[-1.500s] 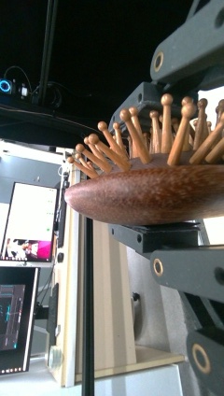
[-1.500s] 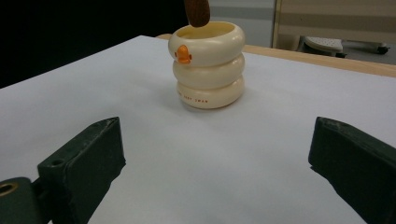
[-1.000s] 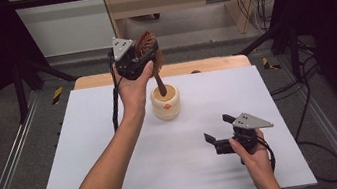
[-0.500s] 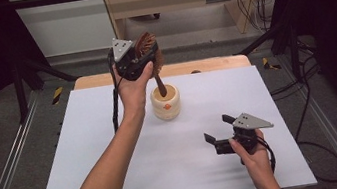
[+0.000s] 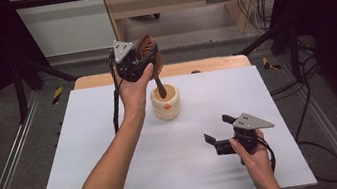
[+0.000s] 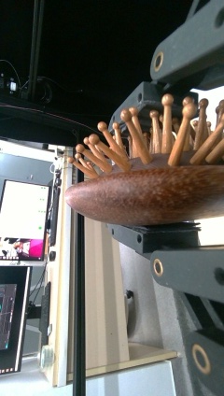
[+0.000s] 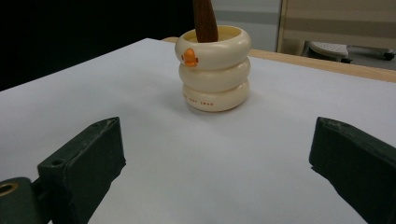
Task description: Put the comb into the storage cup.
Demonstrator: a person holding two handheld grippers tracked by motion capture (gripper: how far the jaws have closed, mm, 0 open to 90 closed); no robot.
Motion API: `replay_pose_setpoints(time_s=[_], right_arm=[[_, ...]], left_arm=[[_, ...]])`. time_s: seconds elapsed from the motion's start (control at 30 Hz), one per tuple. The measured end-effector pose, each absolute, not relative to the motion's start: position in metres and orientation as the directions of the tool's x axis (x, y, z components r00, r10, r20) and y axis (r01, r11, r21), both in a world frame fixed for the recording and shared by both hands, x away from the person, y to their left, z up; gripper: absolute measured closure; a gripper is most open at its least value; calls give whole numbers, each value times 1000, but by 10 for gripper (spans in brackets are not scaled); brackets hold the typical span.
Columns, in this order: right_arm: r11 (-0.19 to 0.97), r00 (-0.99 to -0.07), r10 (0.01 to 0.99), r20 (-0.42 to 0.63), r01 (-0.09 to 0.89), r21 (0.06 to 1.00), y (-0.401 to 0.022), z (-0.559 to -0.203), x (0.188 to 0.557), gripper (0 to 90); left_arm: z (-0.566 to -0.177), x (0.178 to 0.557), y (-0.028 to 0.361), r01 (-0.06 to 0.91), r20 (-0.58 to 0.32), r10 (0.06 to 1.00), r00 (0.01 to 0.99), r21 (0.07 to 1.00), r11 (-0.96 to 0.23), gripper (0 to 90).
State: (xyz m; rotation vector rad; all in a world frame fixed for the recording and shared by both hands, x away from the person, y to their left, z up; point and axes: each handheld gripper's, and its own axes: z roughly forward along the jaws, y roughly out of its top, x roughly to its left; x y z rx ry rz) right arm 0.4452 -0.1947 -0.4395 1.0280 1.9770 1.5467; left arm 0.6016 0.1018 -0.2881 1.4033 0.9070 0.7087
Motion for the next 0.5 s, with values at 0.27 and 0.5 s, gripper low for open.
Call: replay_pose_setpoints(time_s=[0.27, 0.5], right_arm=[[103, -640, 760, 114, 291, 951, -194, -439, 445, 35], [103, -642, 758, 114, 291, 951, -194, -440, 445, 34]], left_arm=[[-291, 602, 99, 103, -98, 859, 502, 993, 53, 499], [-295, 604, 97, 115, -101, 858, 503, 992, 50, 499]])
